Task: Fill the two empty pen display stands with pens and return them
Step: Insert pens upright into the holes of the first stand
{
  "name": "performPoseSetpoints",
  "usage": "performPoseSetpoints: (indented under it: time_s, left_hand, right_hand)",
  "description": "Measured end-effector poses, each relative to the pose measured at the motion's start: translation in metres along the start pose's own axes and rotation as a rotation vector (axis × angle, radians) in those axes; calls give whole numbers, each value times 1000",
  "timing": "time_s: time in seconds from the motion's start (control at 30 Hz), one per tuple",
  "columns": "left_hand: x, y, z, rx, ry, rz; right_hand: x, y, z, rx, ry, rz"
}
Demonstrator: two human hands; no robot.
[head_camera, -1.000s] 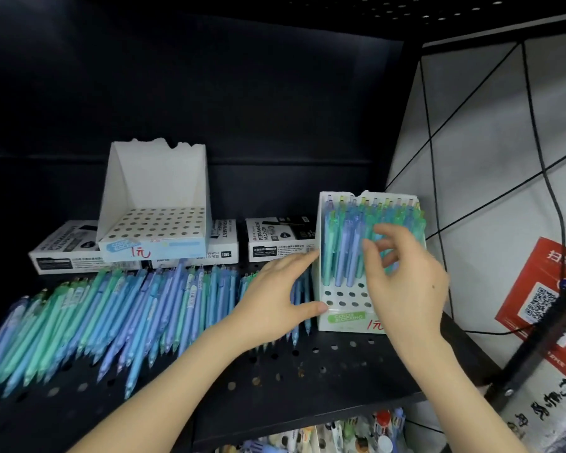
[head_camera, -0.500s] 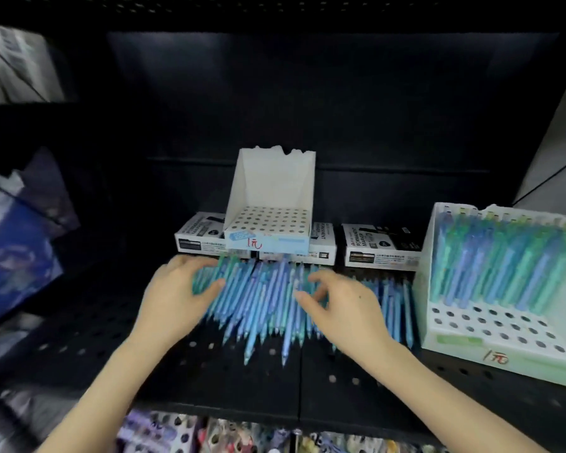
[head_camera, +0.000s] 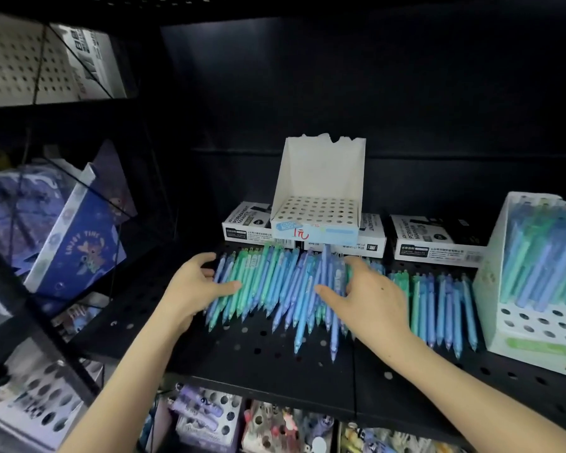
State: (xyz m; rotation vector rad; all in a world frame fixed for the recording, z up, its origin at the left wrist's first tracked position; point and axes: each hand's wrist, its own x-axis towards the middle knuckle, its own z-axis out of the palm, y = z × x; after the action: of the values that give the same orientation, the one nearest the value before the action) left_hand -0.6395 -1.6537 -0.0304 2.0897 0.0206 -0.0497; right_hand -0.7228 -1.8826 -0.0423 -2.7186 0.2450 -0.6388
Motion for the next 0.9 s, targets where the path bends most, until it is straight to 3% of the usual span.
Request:
performPoseSetpoints:
  time_s: [0.23,0.53,0.67,0.9]
  left_hand:
    - [9,0,9,-76,26,-39]
    - [16,-3,8,34,47,43]
    - [19,-4,7,46,40,23]
    - [11,3,-8,-150,-39,61]
  right_hand:
    - [3,3,-2,181,-61,121]
    - [6,4,-11,290,-113,193]
    - [9,10,-13,441,-94,216]
    - [16,16,-30,811,-82,365]
